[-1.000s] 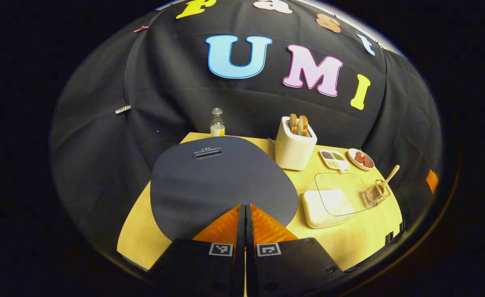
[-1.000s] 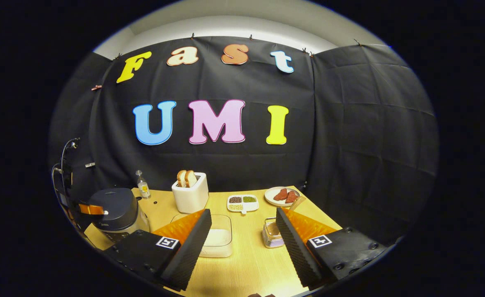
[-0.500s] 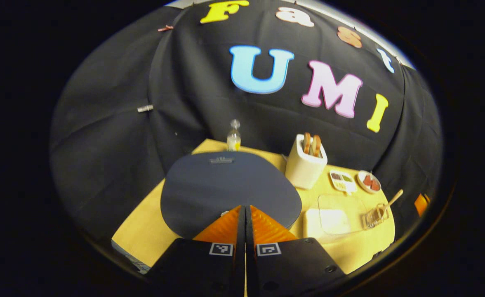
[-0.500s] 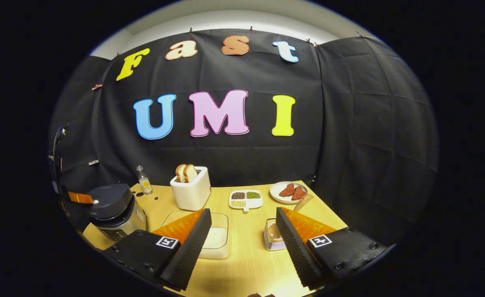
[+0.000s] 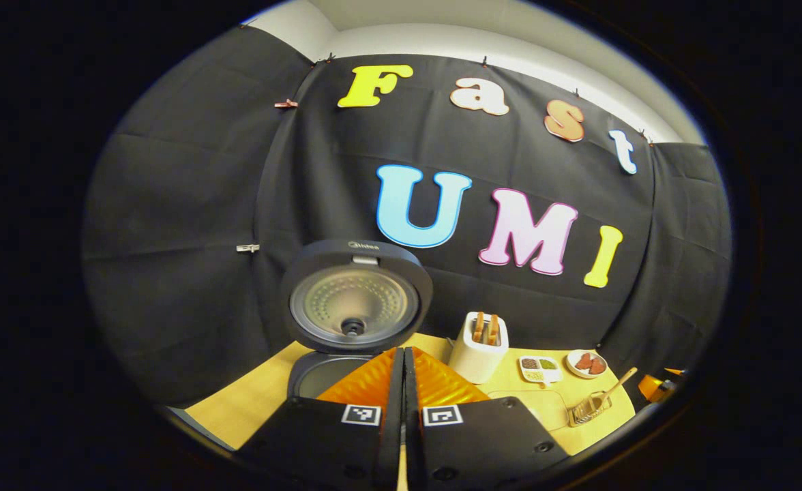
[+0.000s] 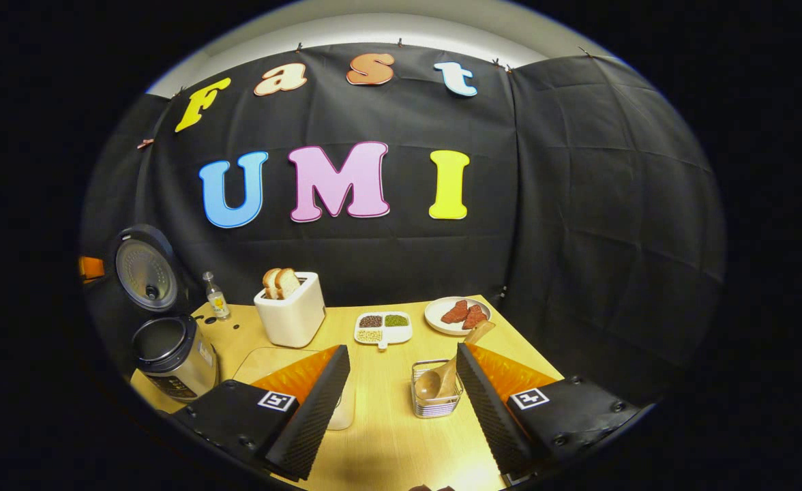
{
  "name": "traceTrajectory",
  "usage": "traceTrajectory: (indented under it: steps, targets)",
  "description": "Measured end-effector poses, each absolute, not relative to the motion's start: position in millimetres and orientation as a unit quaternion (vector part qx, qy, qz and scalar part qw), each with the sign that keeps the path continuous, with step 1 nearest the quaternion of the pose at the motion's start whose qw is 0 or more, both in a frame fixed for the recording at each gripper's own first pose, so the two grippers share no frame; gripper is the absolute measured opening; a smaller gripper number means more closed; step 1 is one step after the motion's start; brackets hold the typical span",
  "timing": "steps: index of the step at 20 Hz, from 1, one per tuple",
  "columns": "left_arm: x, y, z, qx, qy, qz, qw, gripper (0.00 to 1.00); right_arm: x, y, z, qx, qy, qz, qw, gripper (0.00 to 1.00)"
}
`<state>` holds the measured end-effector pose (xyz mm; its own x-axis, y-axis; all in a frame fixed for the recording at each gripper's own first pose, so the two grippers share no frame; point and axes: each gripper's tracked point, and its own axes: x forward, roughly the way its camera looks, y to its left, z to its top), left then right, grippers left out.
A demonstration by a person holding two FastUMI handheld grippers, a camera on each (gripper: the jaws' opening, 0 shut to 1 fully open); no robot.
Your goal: Close the left gripper, press the button to open the rice cooker; take a wooden spoon from the chopstick holder with the right hand, scoop a spoonful of rice and pour it into the rice cooker, then put the wooden spoon back into the chopstick holder.
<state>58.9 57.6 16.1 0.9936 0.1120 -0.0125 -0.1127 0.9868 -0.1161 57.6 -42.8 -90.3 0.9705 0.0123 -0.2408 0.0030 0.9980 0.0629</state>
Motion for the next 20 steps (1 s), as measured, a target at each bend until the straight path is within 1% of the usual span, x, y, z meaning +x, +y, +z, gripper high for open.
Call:
traceTrajectory:
  steps: [1, 2, 6, 7, 9, 10, 14, 17, 20]
  targets:
    - [53.2, 54.5, 10.9, -0.061, 0.004, 0.053, 0.997, 0.09, 60.9, -46.7, -94.7, 0.035, 0.126, 0.002, 0.991, 0.98]
    - [49.1, 52.3, 4.1, -0.064, 0.008, 0.054, 0.996, 0.16, 63.9, -49.5, -98.4, 0.040, 0.132, 0.002, 0.990, 0.98]
    - [43.3, 50.2, -28.9, -0.049, 0.046, 0.073, 0.995, 0.64, 78.9, -57.5, -112.7, 0.049, 0.152, 0.001, 0.987, 0.98]
    - [42.7, 45.4, -31.4, -0.053, 0.050, 0.071, 0.995, 0.65, 83.8, -60.3, -115.4, 0.047, 0.154, 0.001, 0.987, 0.98]
    - [42.4, 35.6, -37.6, -0.062, 0.057, 0.069, 0.994, 0.91, 94.3, -67.0, -121.6, 0.050, 0.162, 0.000, 0.985, 0.98]
    - [42.7, 32.3, -42.3, -0.065, 0.065, 0.069, 0.993, 0.96, 98.3, -68.9, -128.0, 0.055, 0.176, 0.004, 0.983, 0.98]
    - [48.5, 12.6, -50.8, -0.071, 0.077, 0.067, 0.992, 0.96, 118.6, -87.4, -153.9, 0.064, 0.219, 0.003, 0.974, 0.98]
    - [50.9, 5.0, -59.5, -0.054, 0.088, 0.075, 0.992, 0.96, 136.2, -100.9, -174.7, 0.066, 0.247, 0.002, 0.967, 0.99]
    - [50.9, -5.7, -62.2, -0.065, 0.096, 0.085, 0.990, 0.96, 159.0, -114.8, -197.8, 0.077, 0.274, 0.000, 0.959, 0.99]
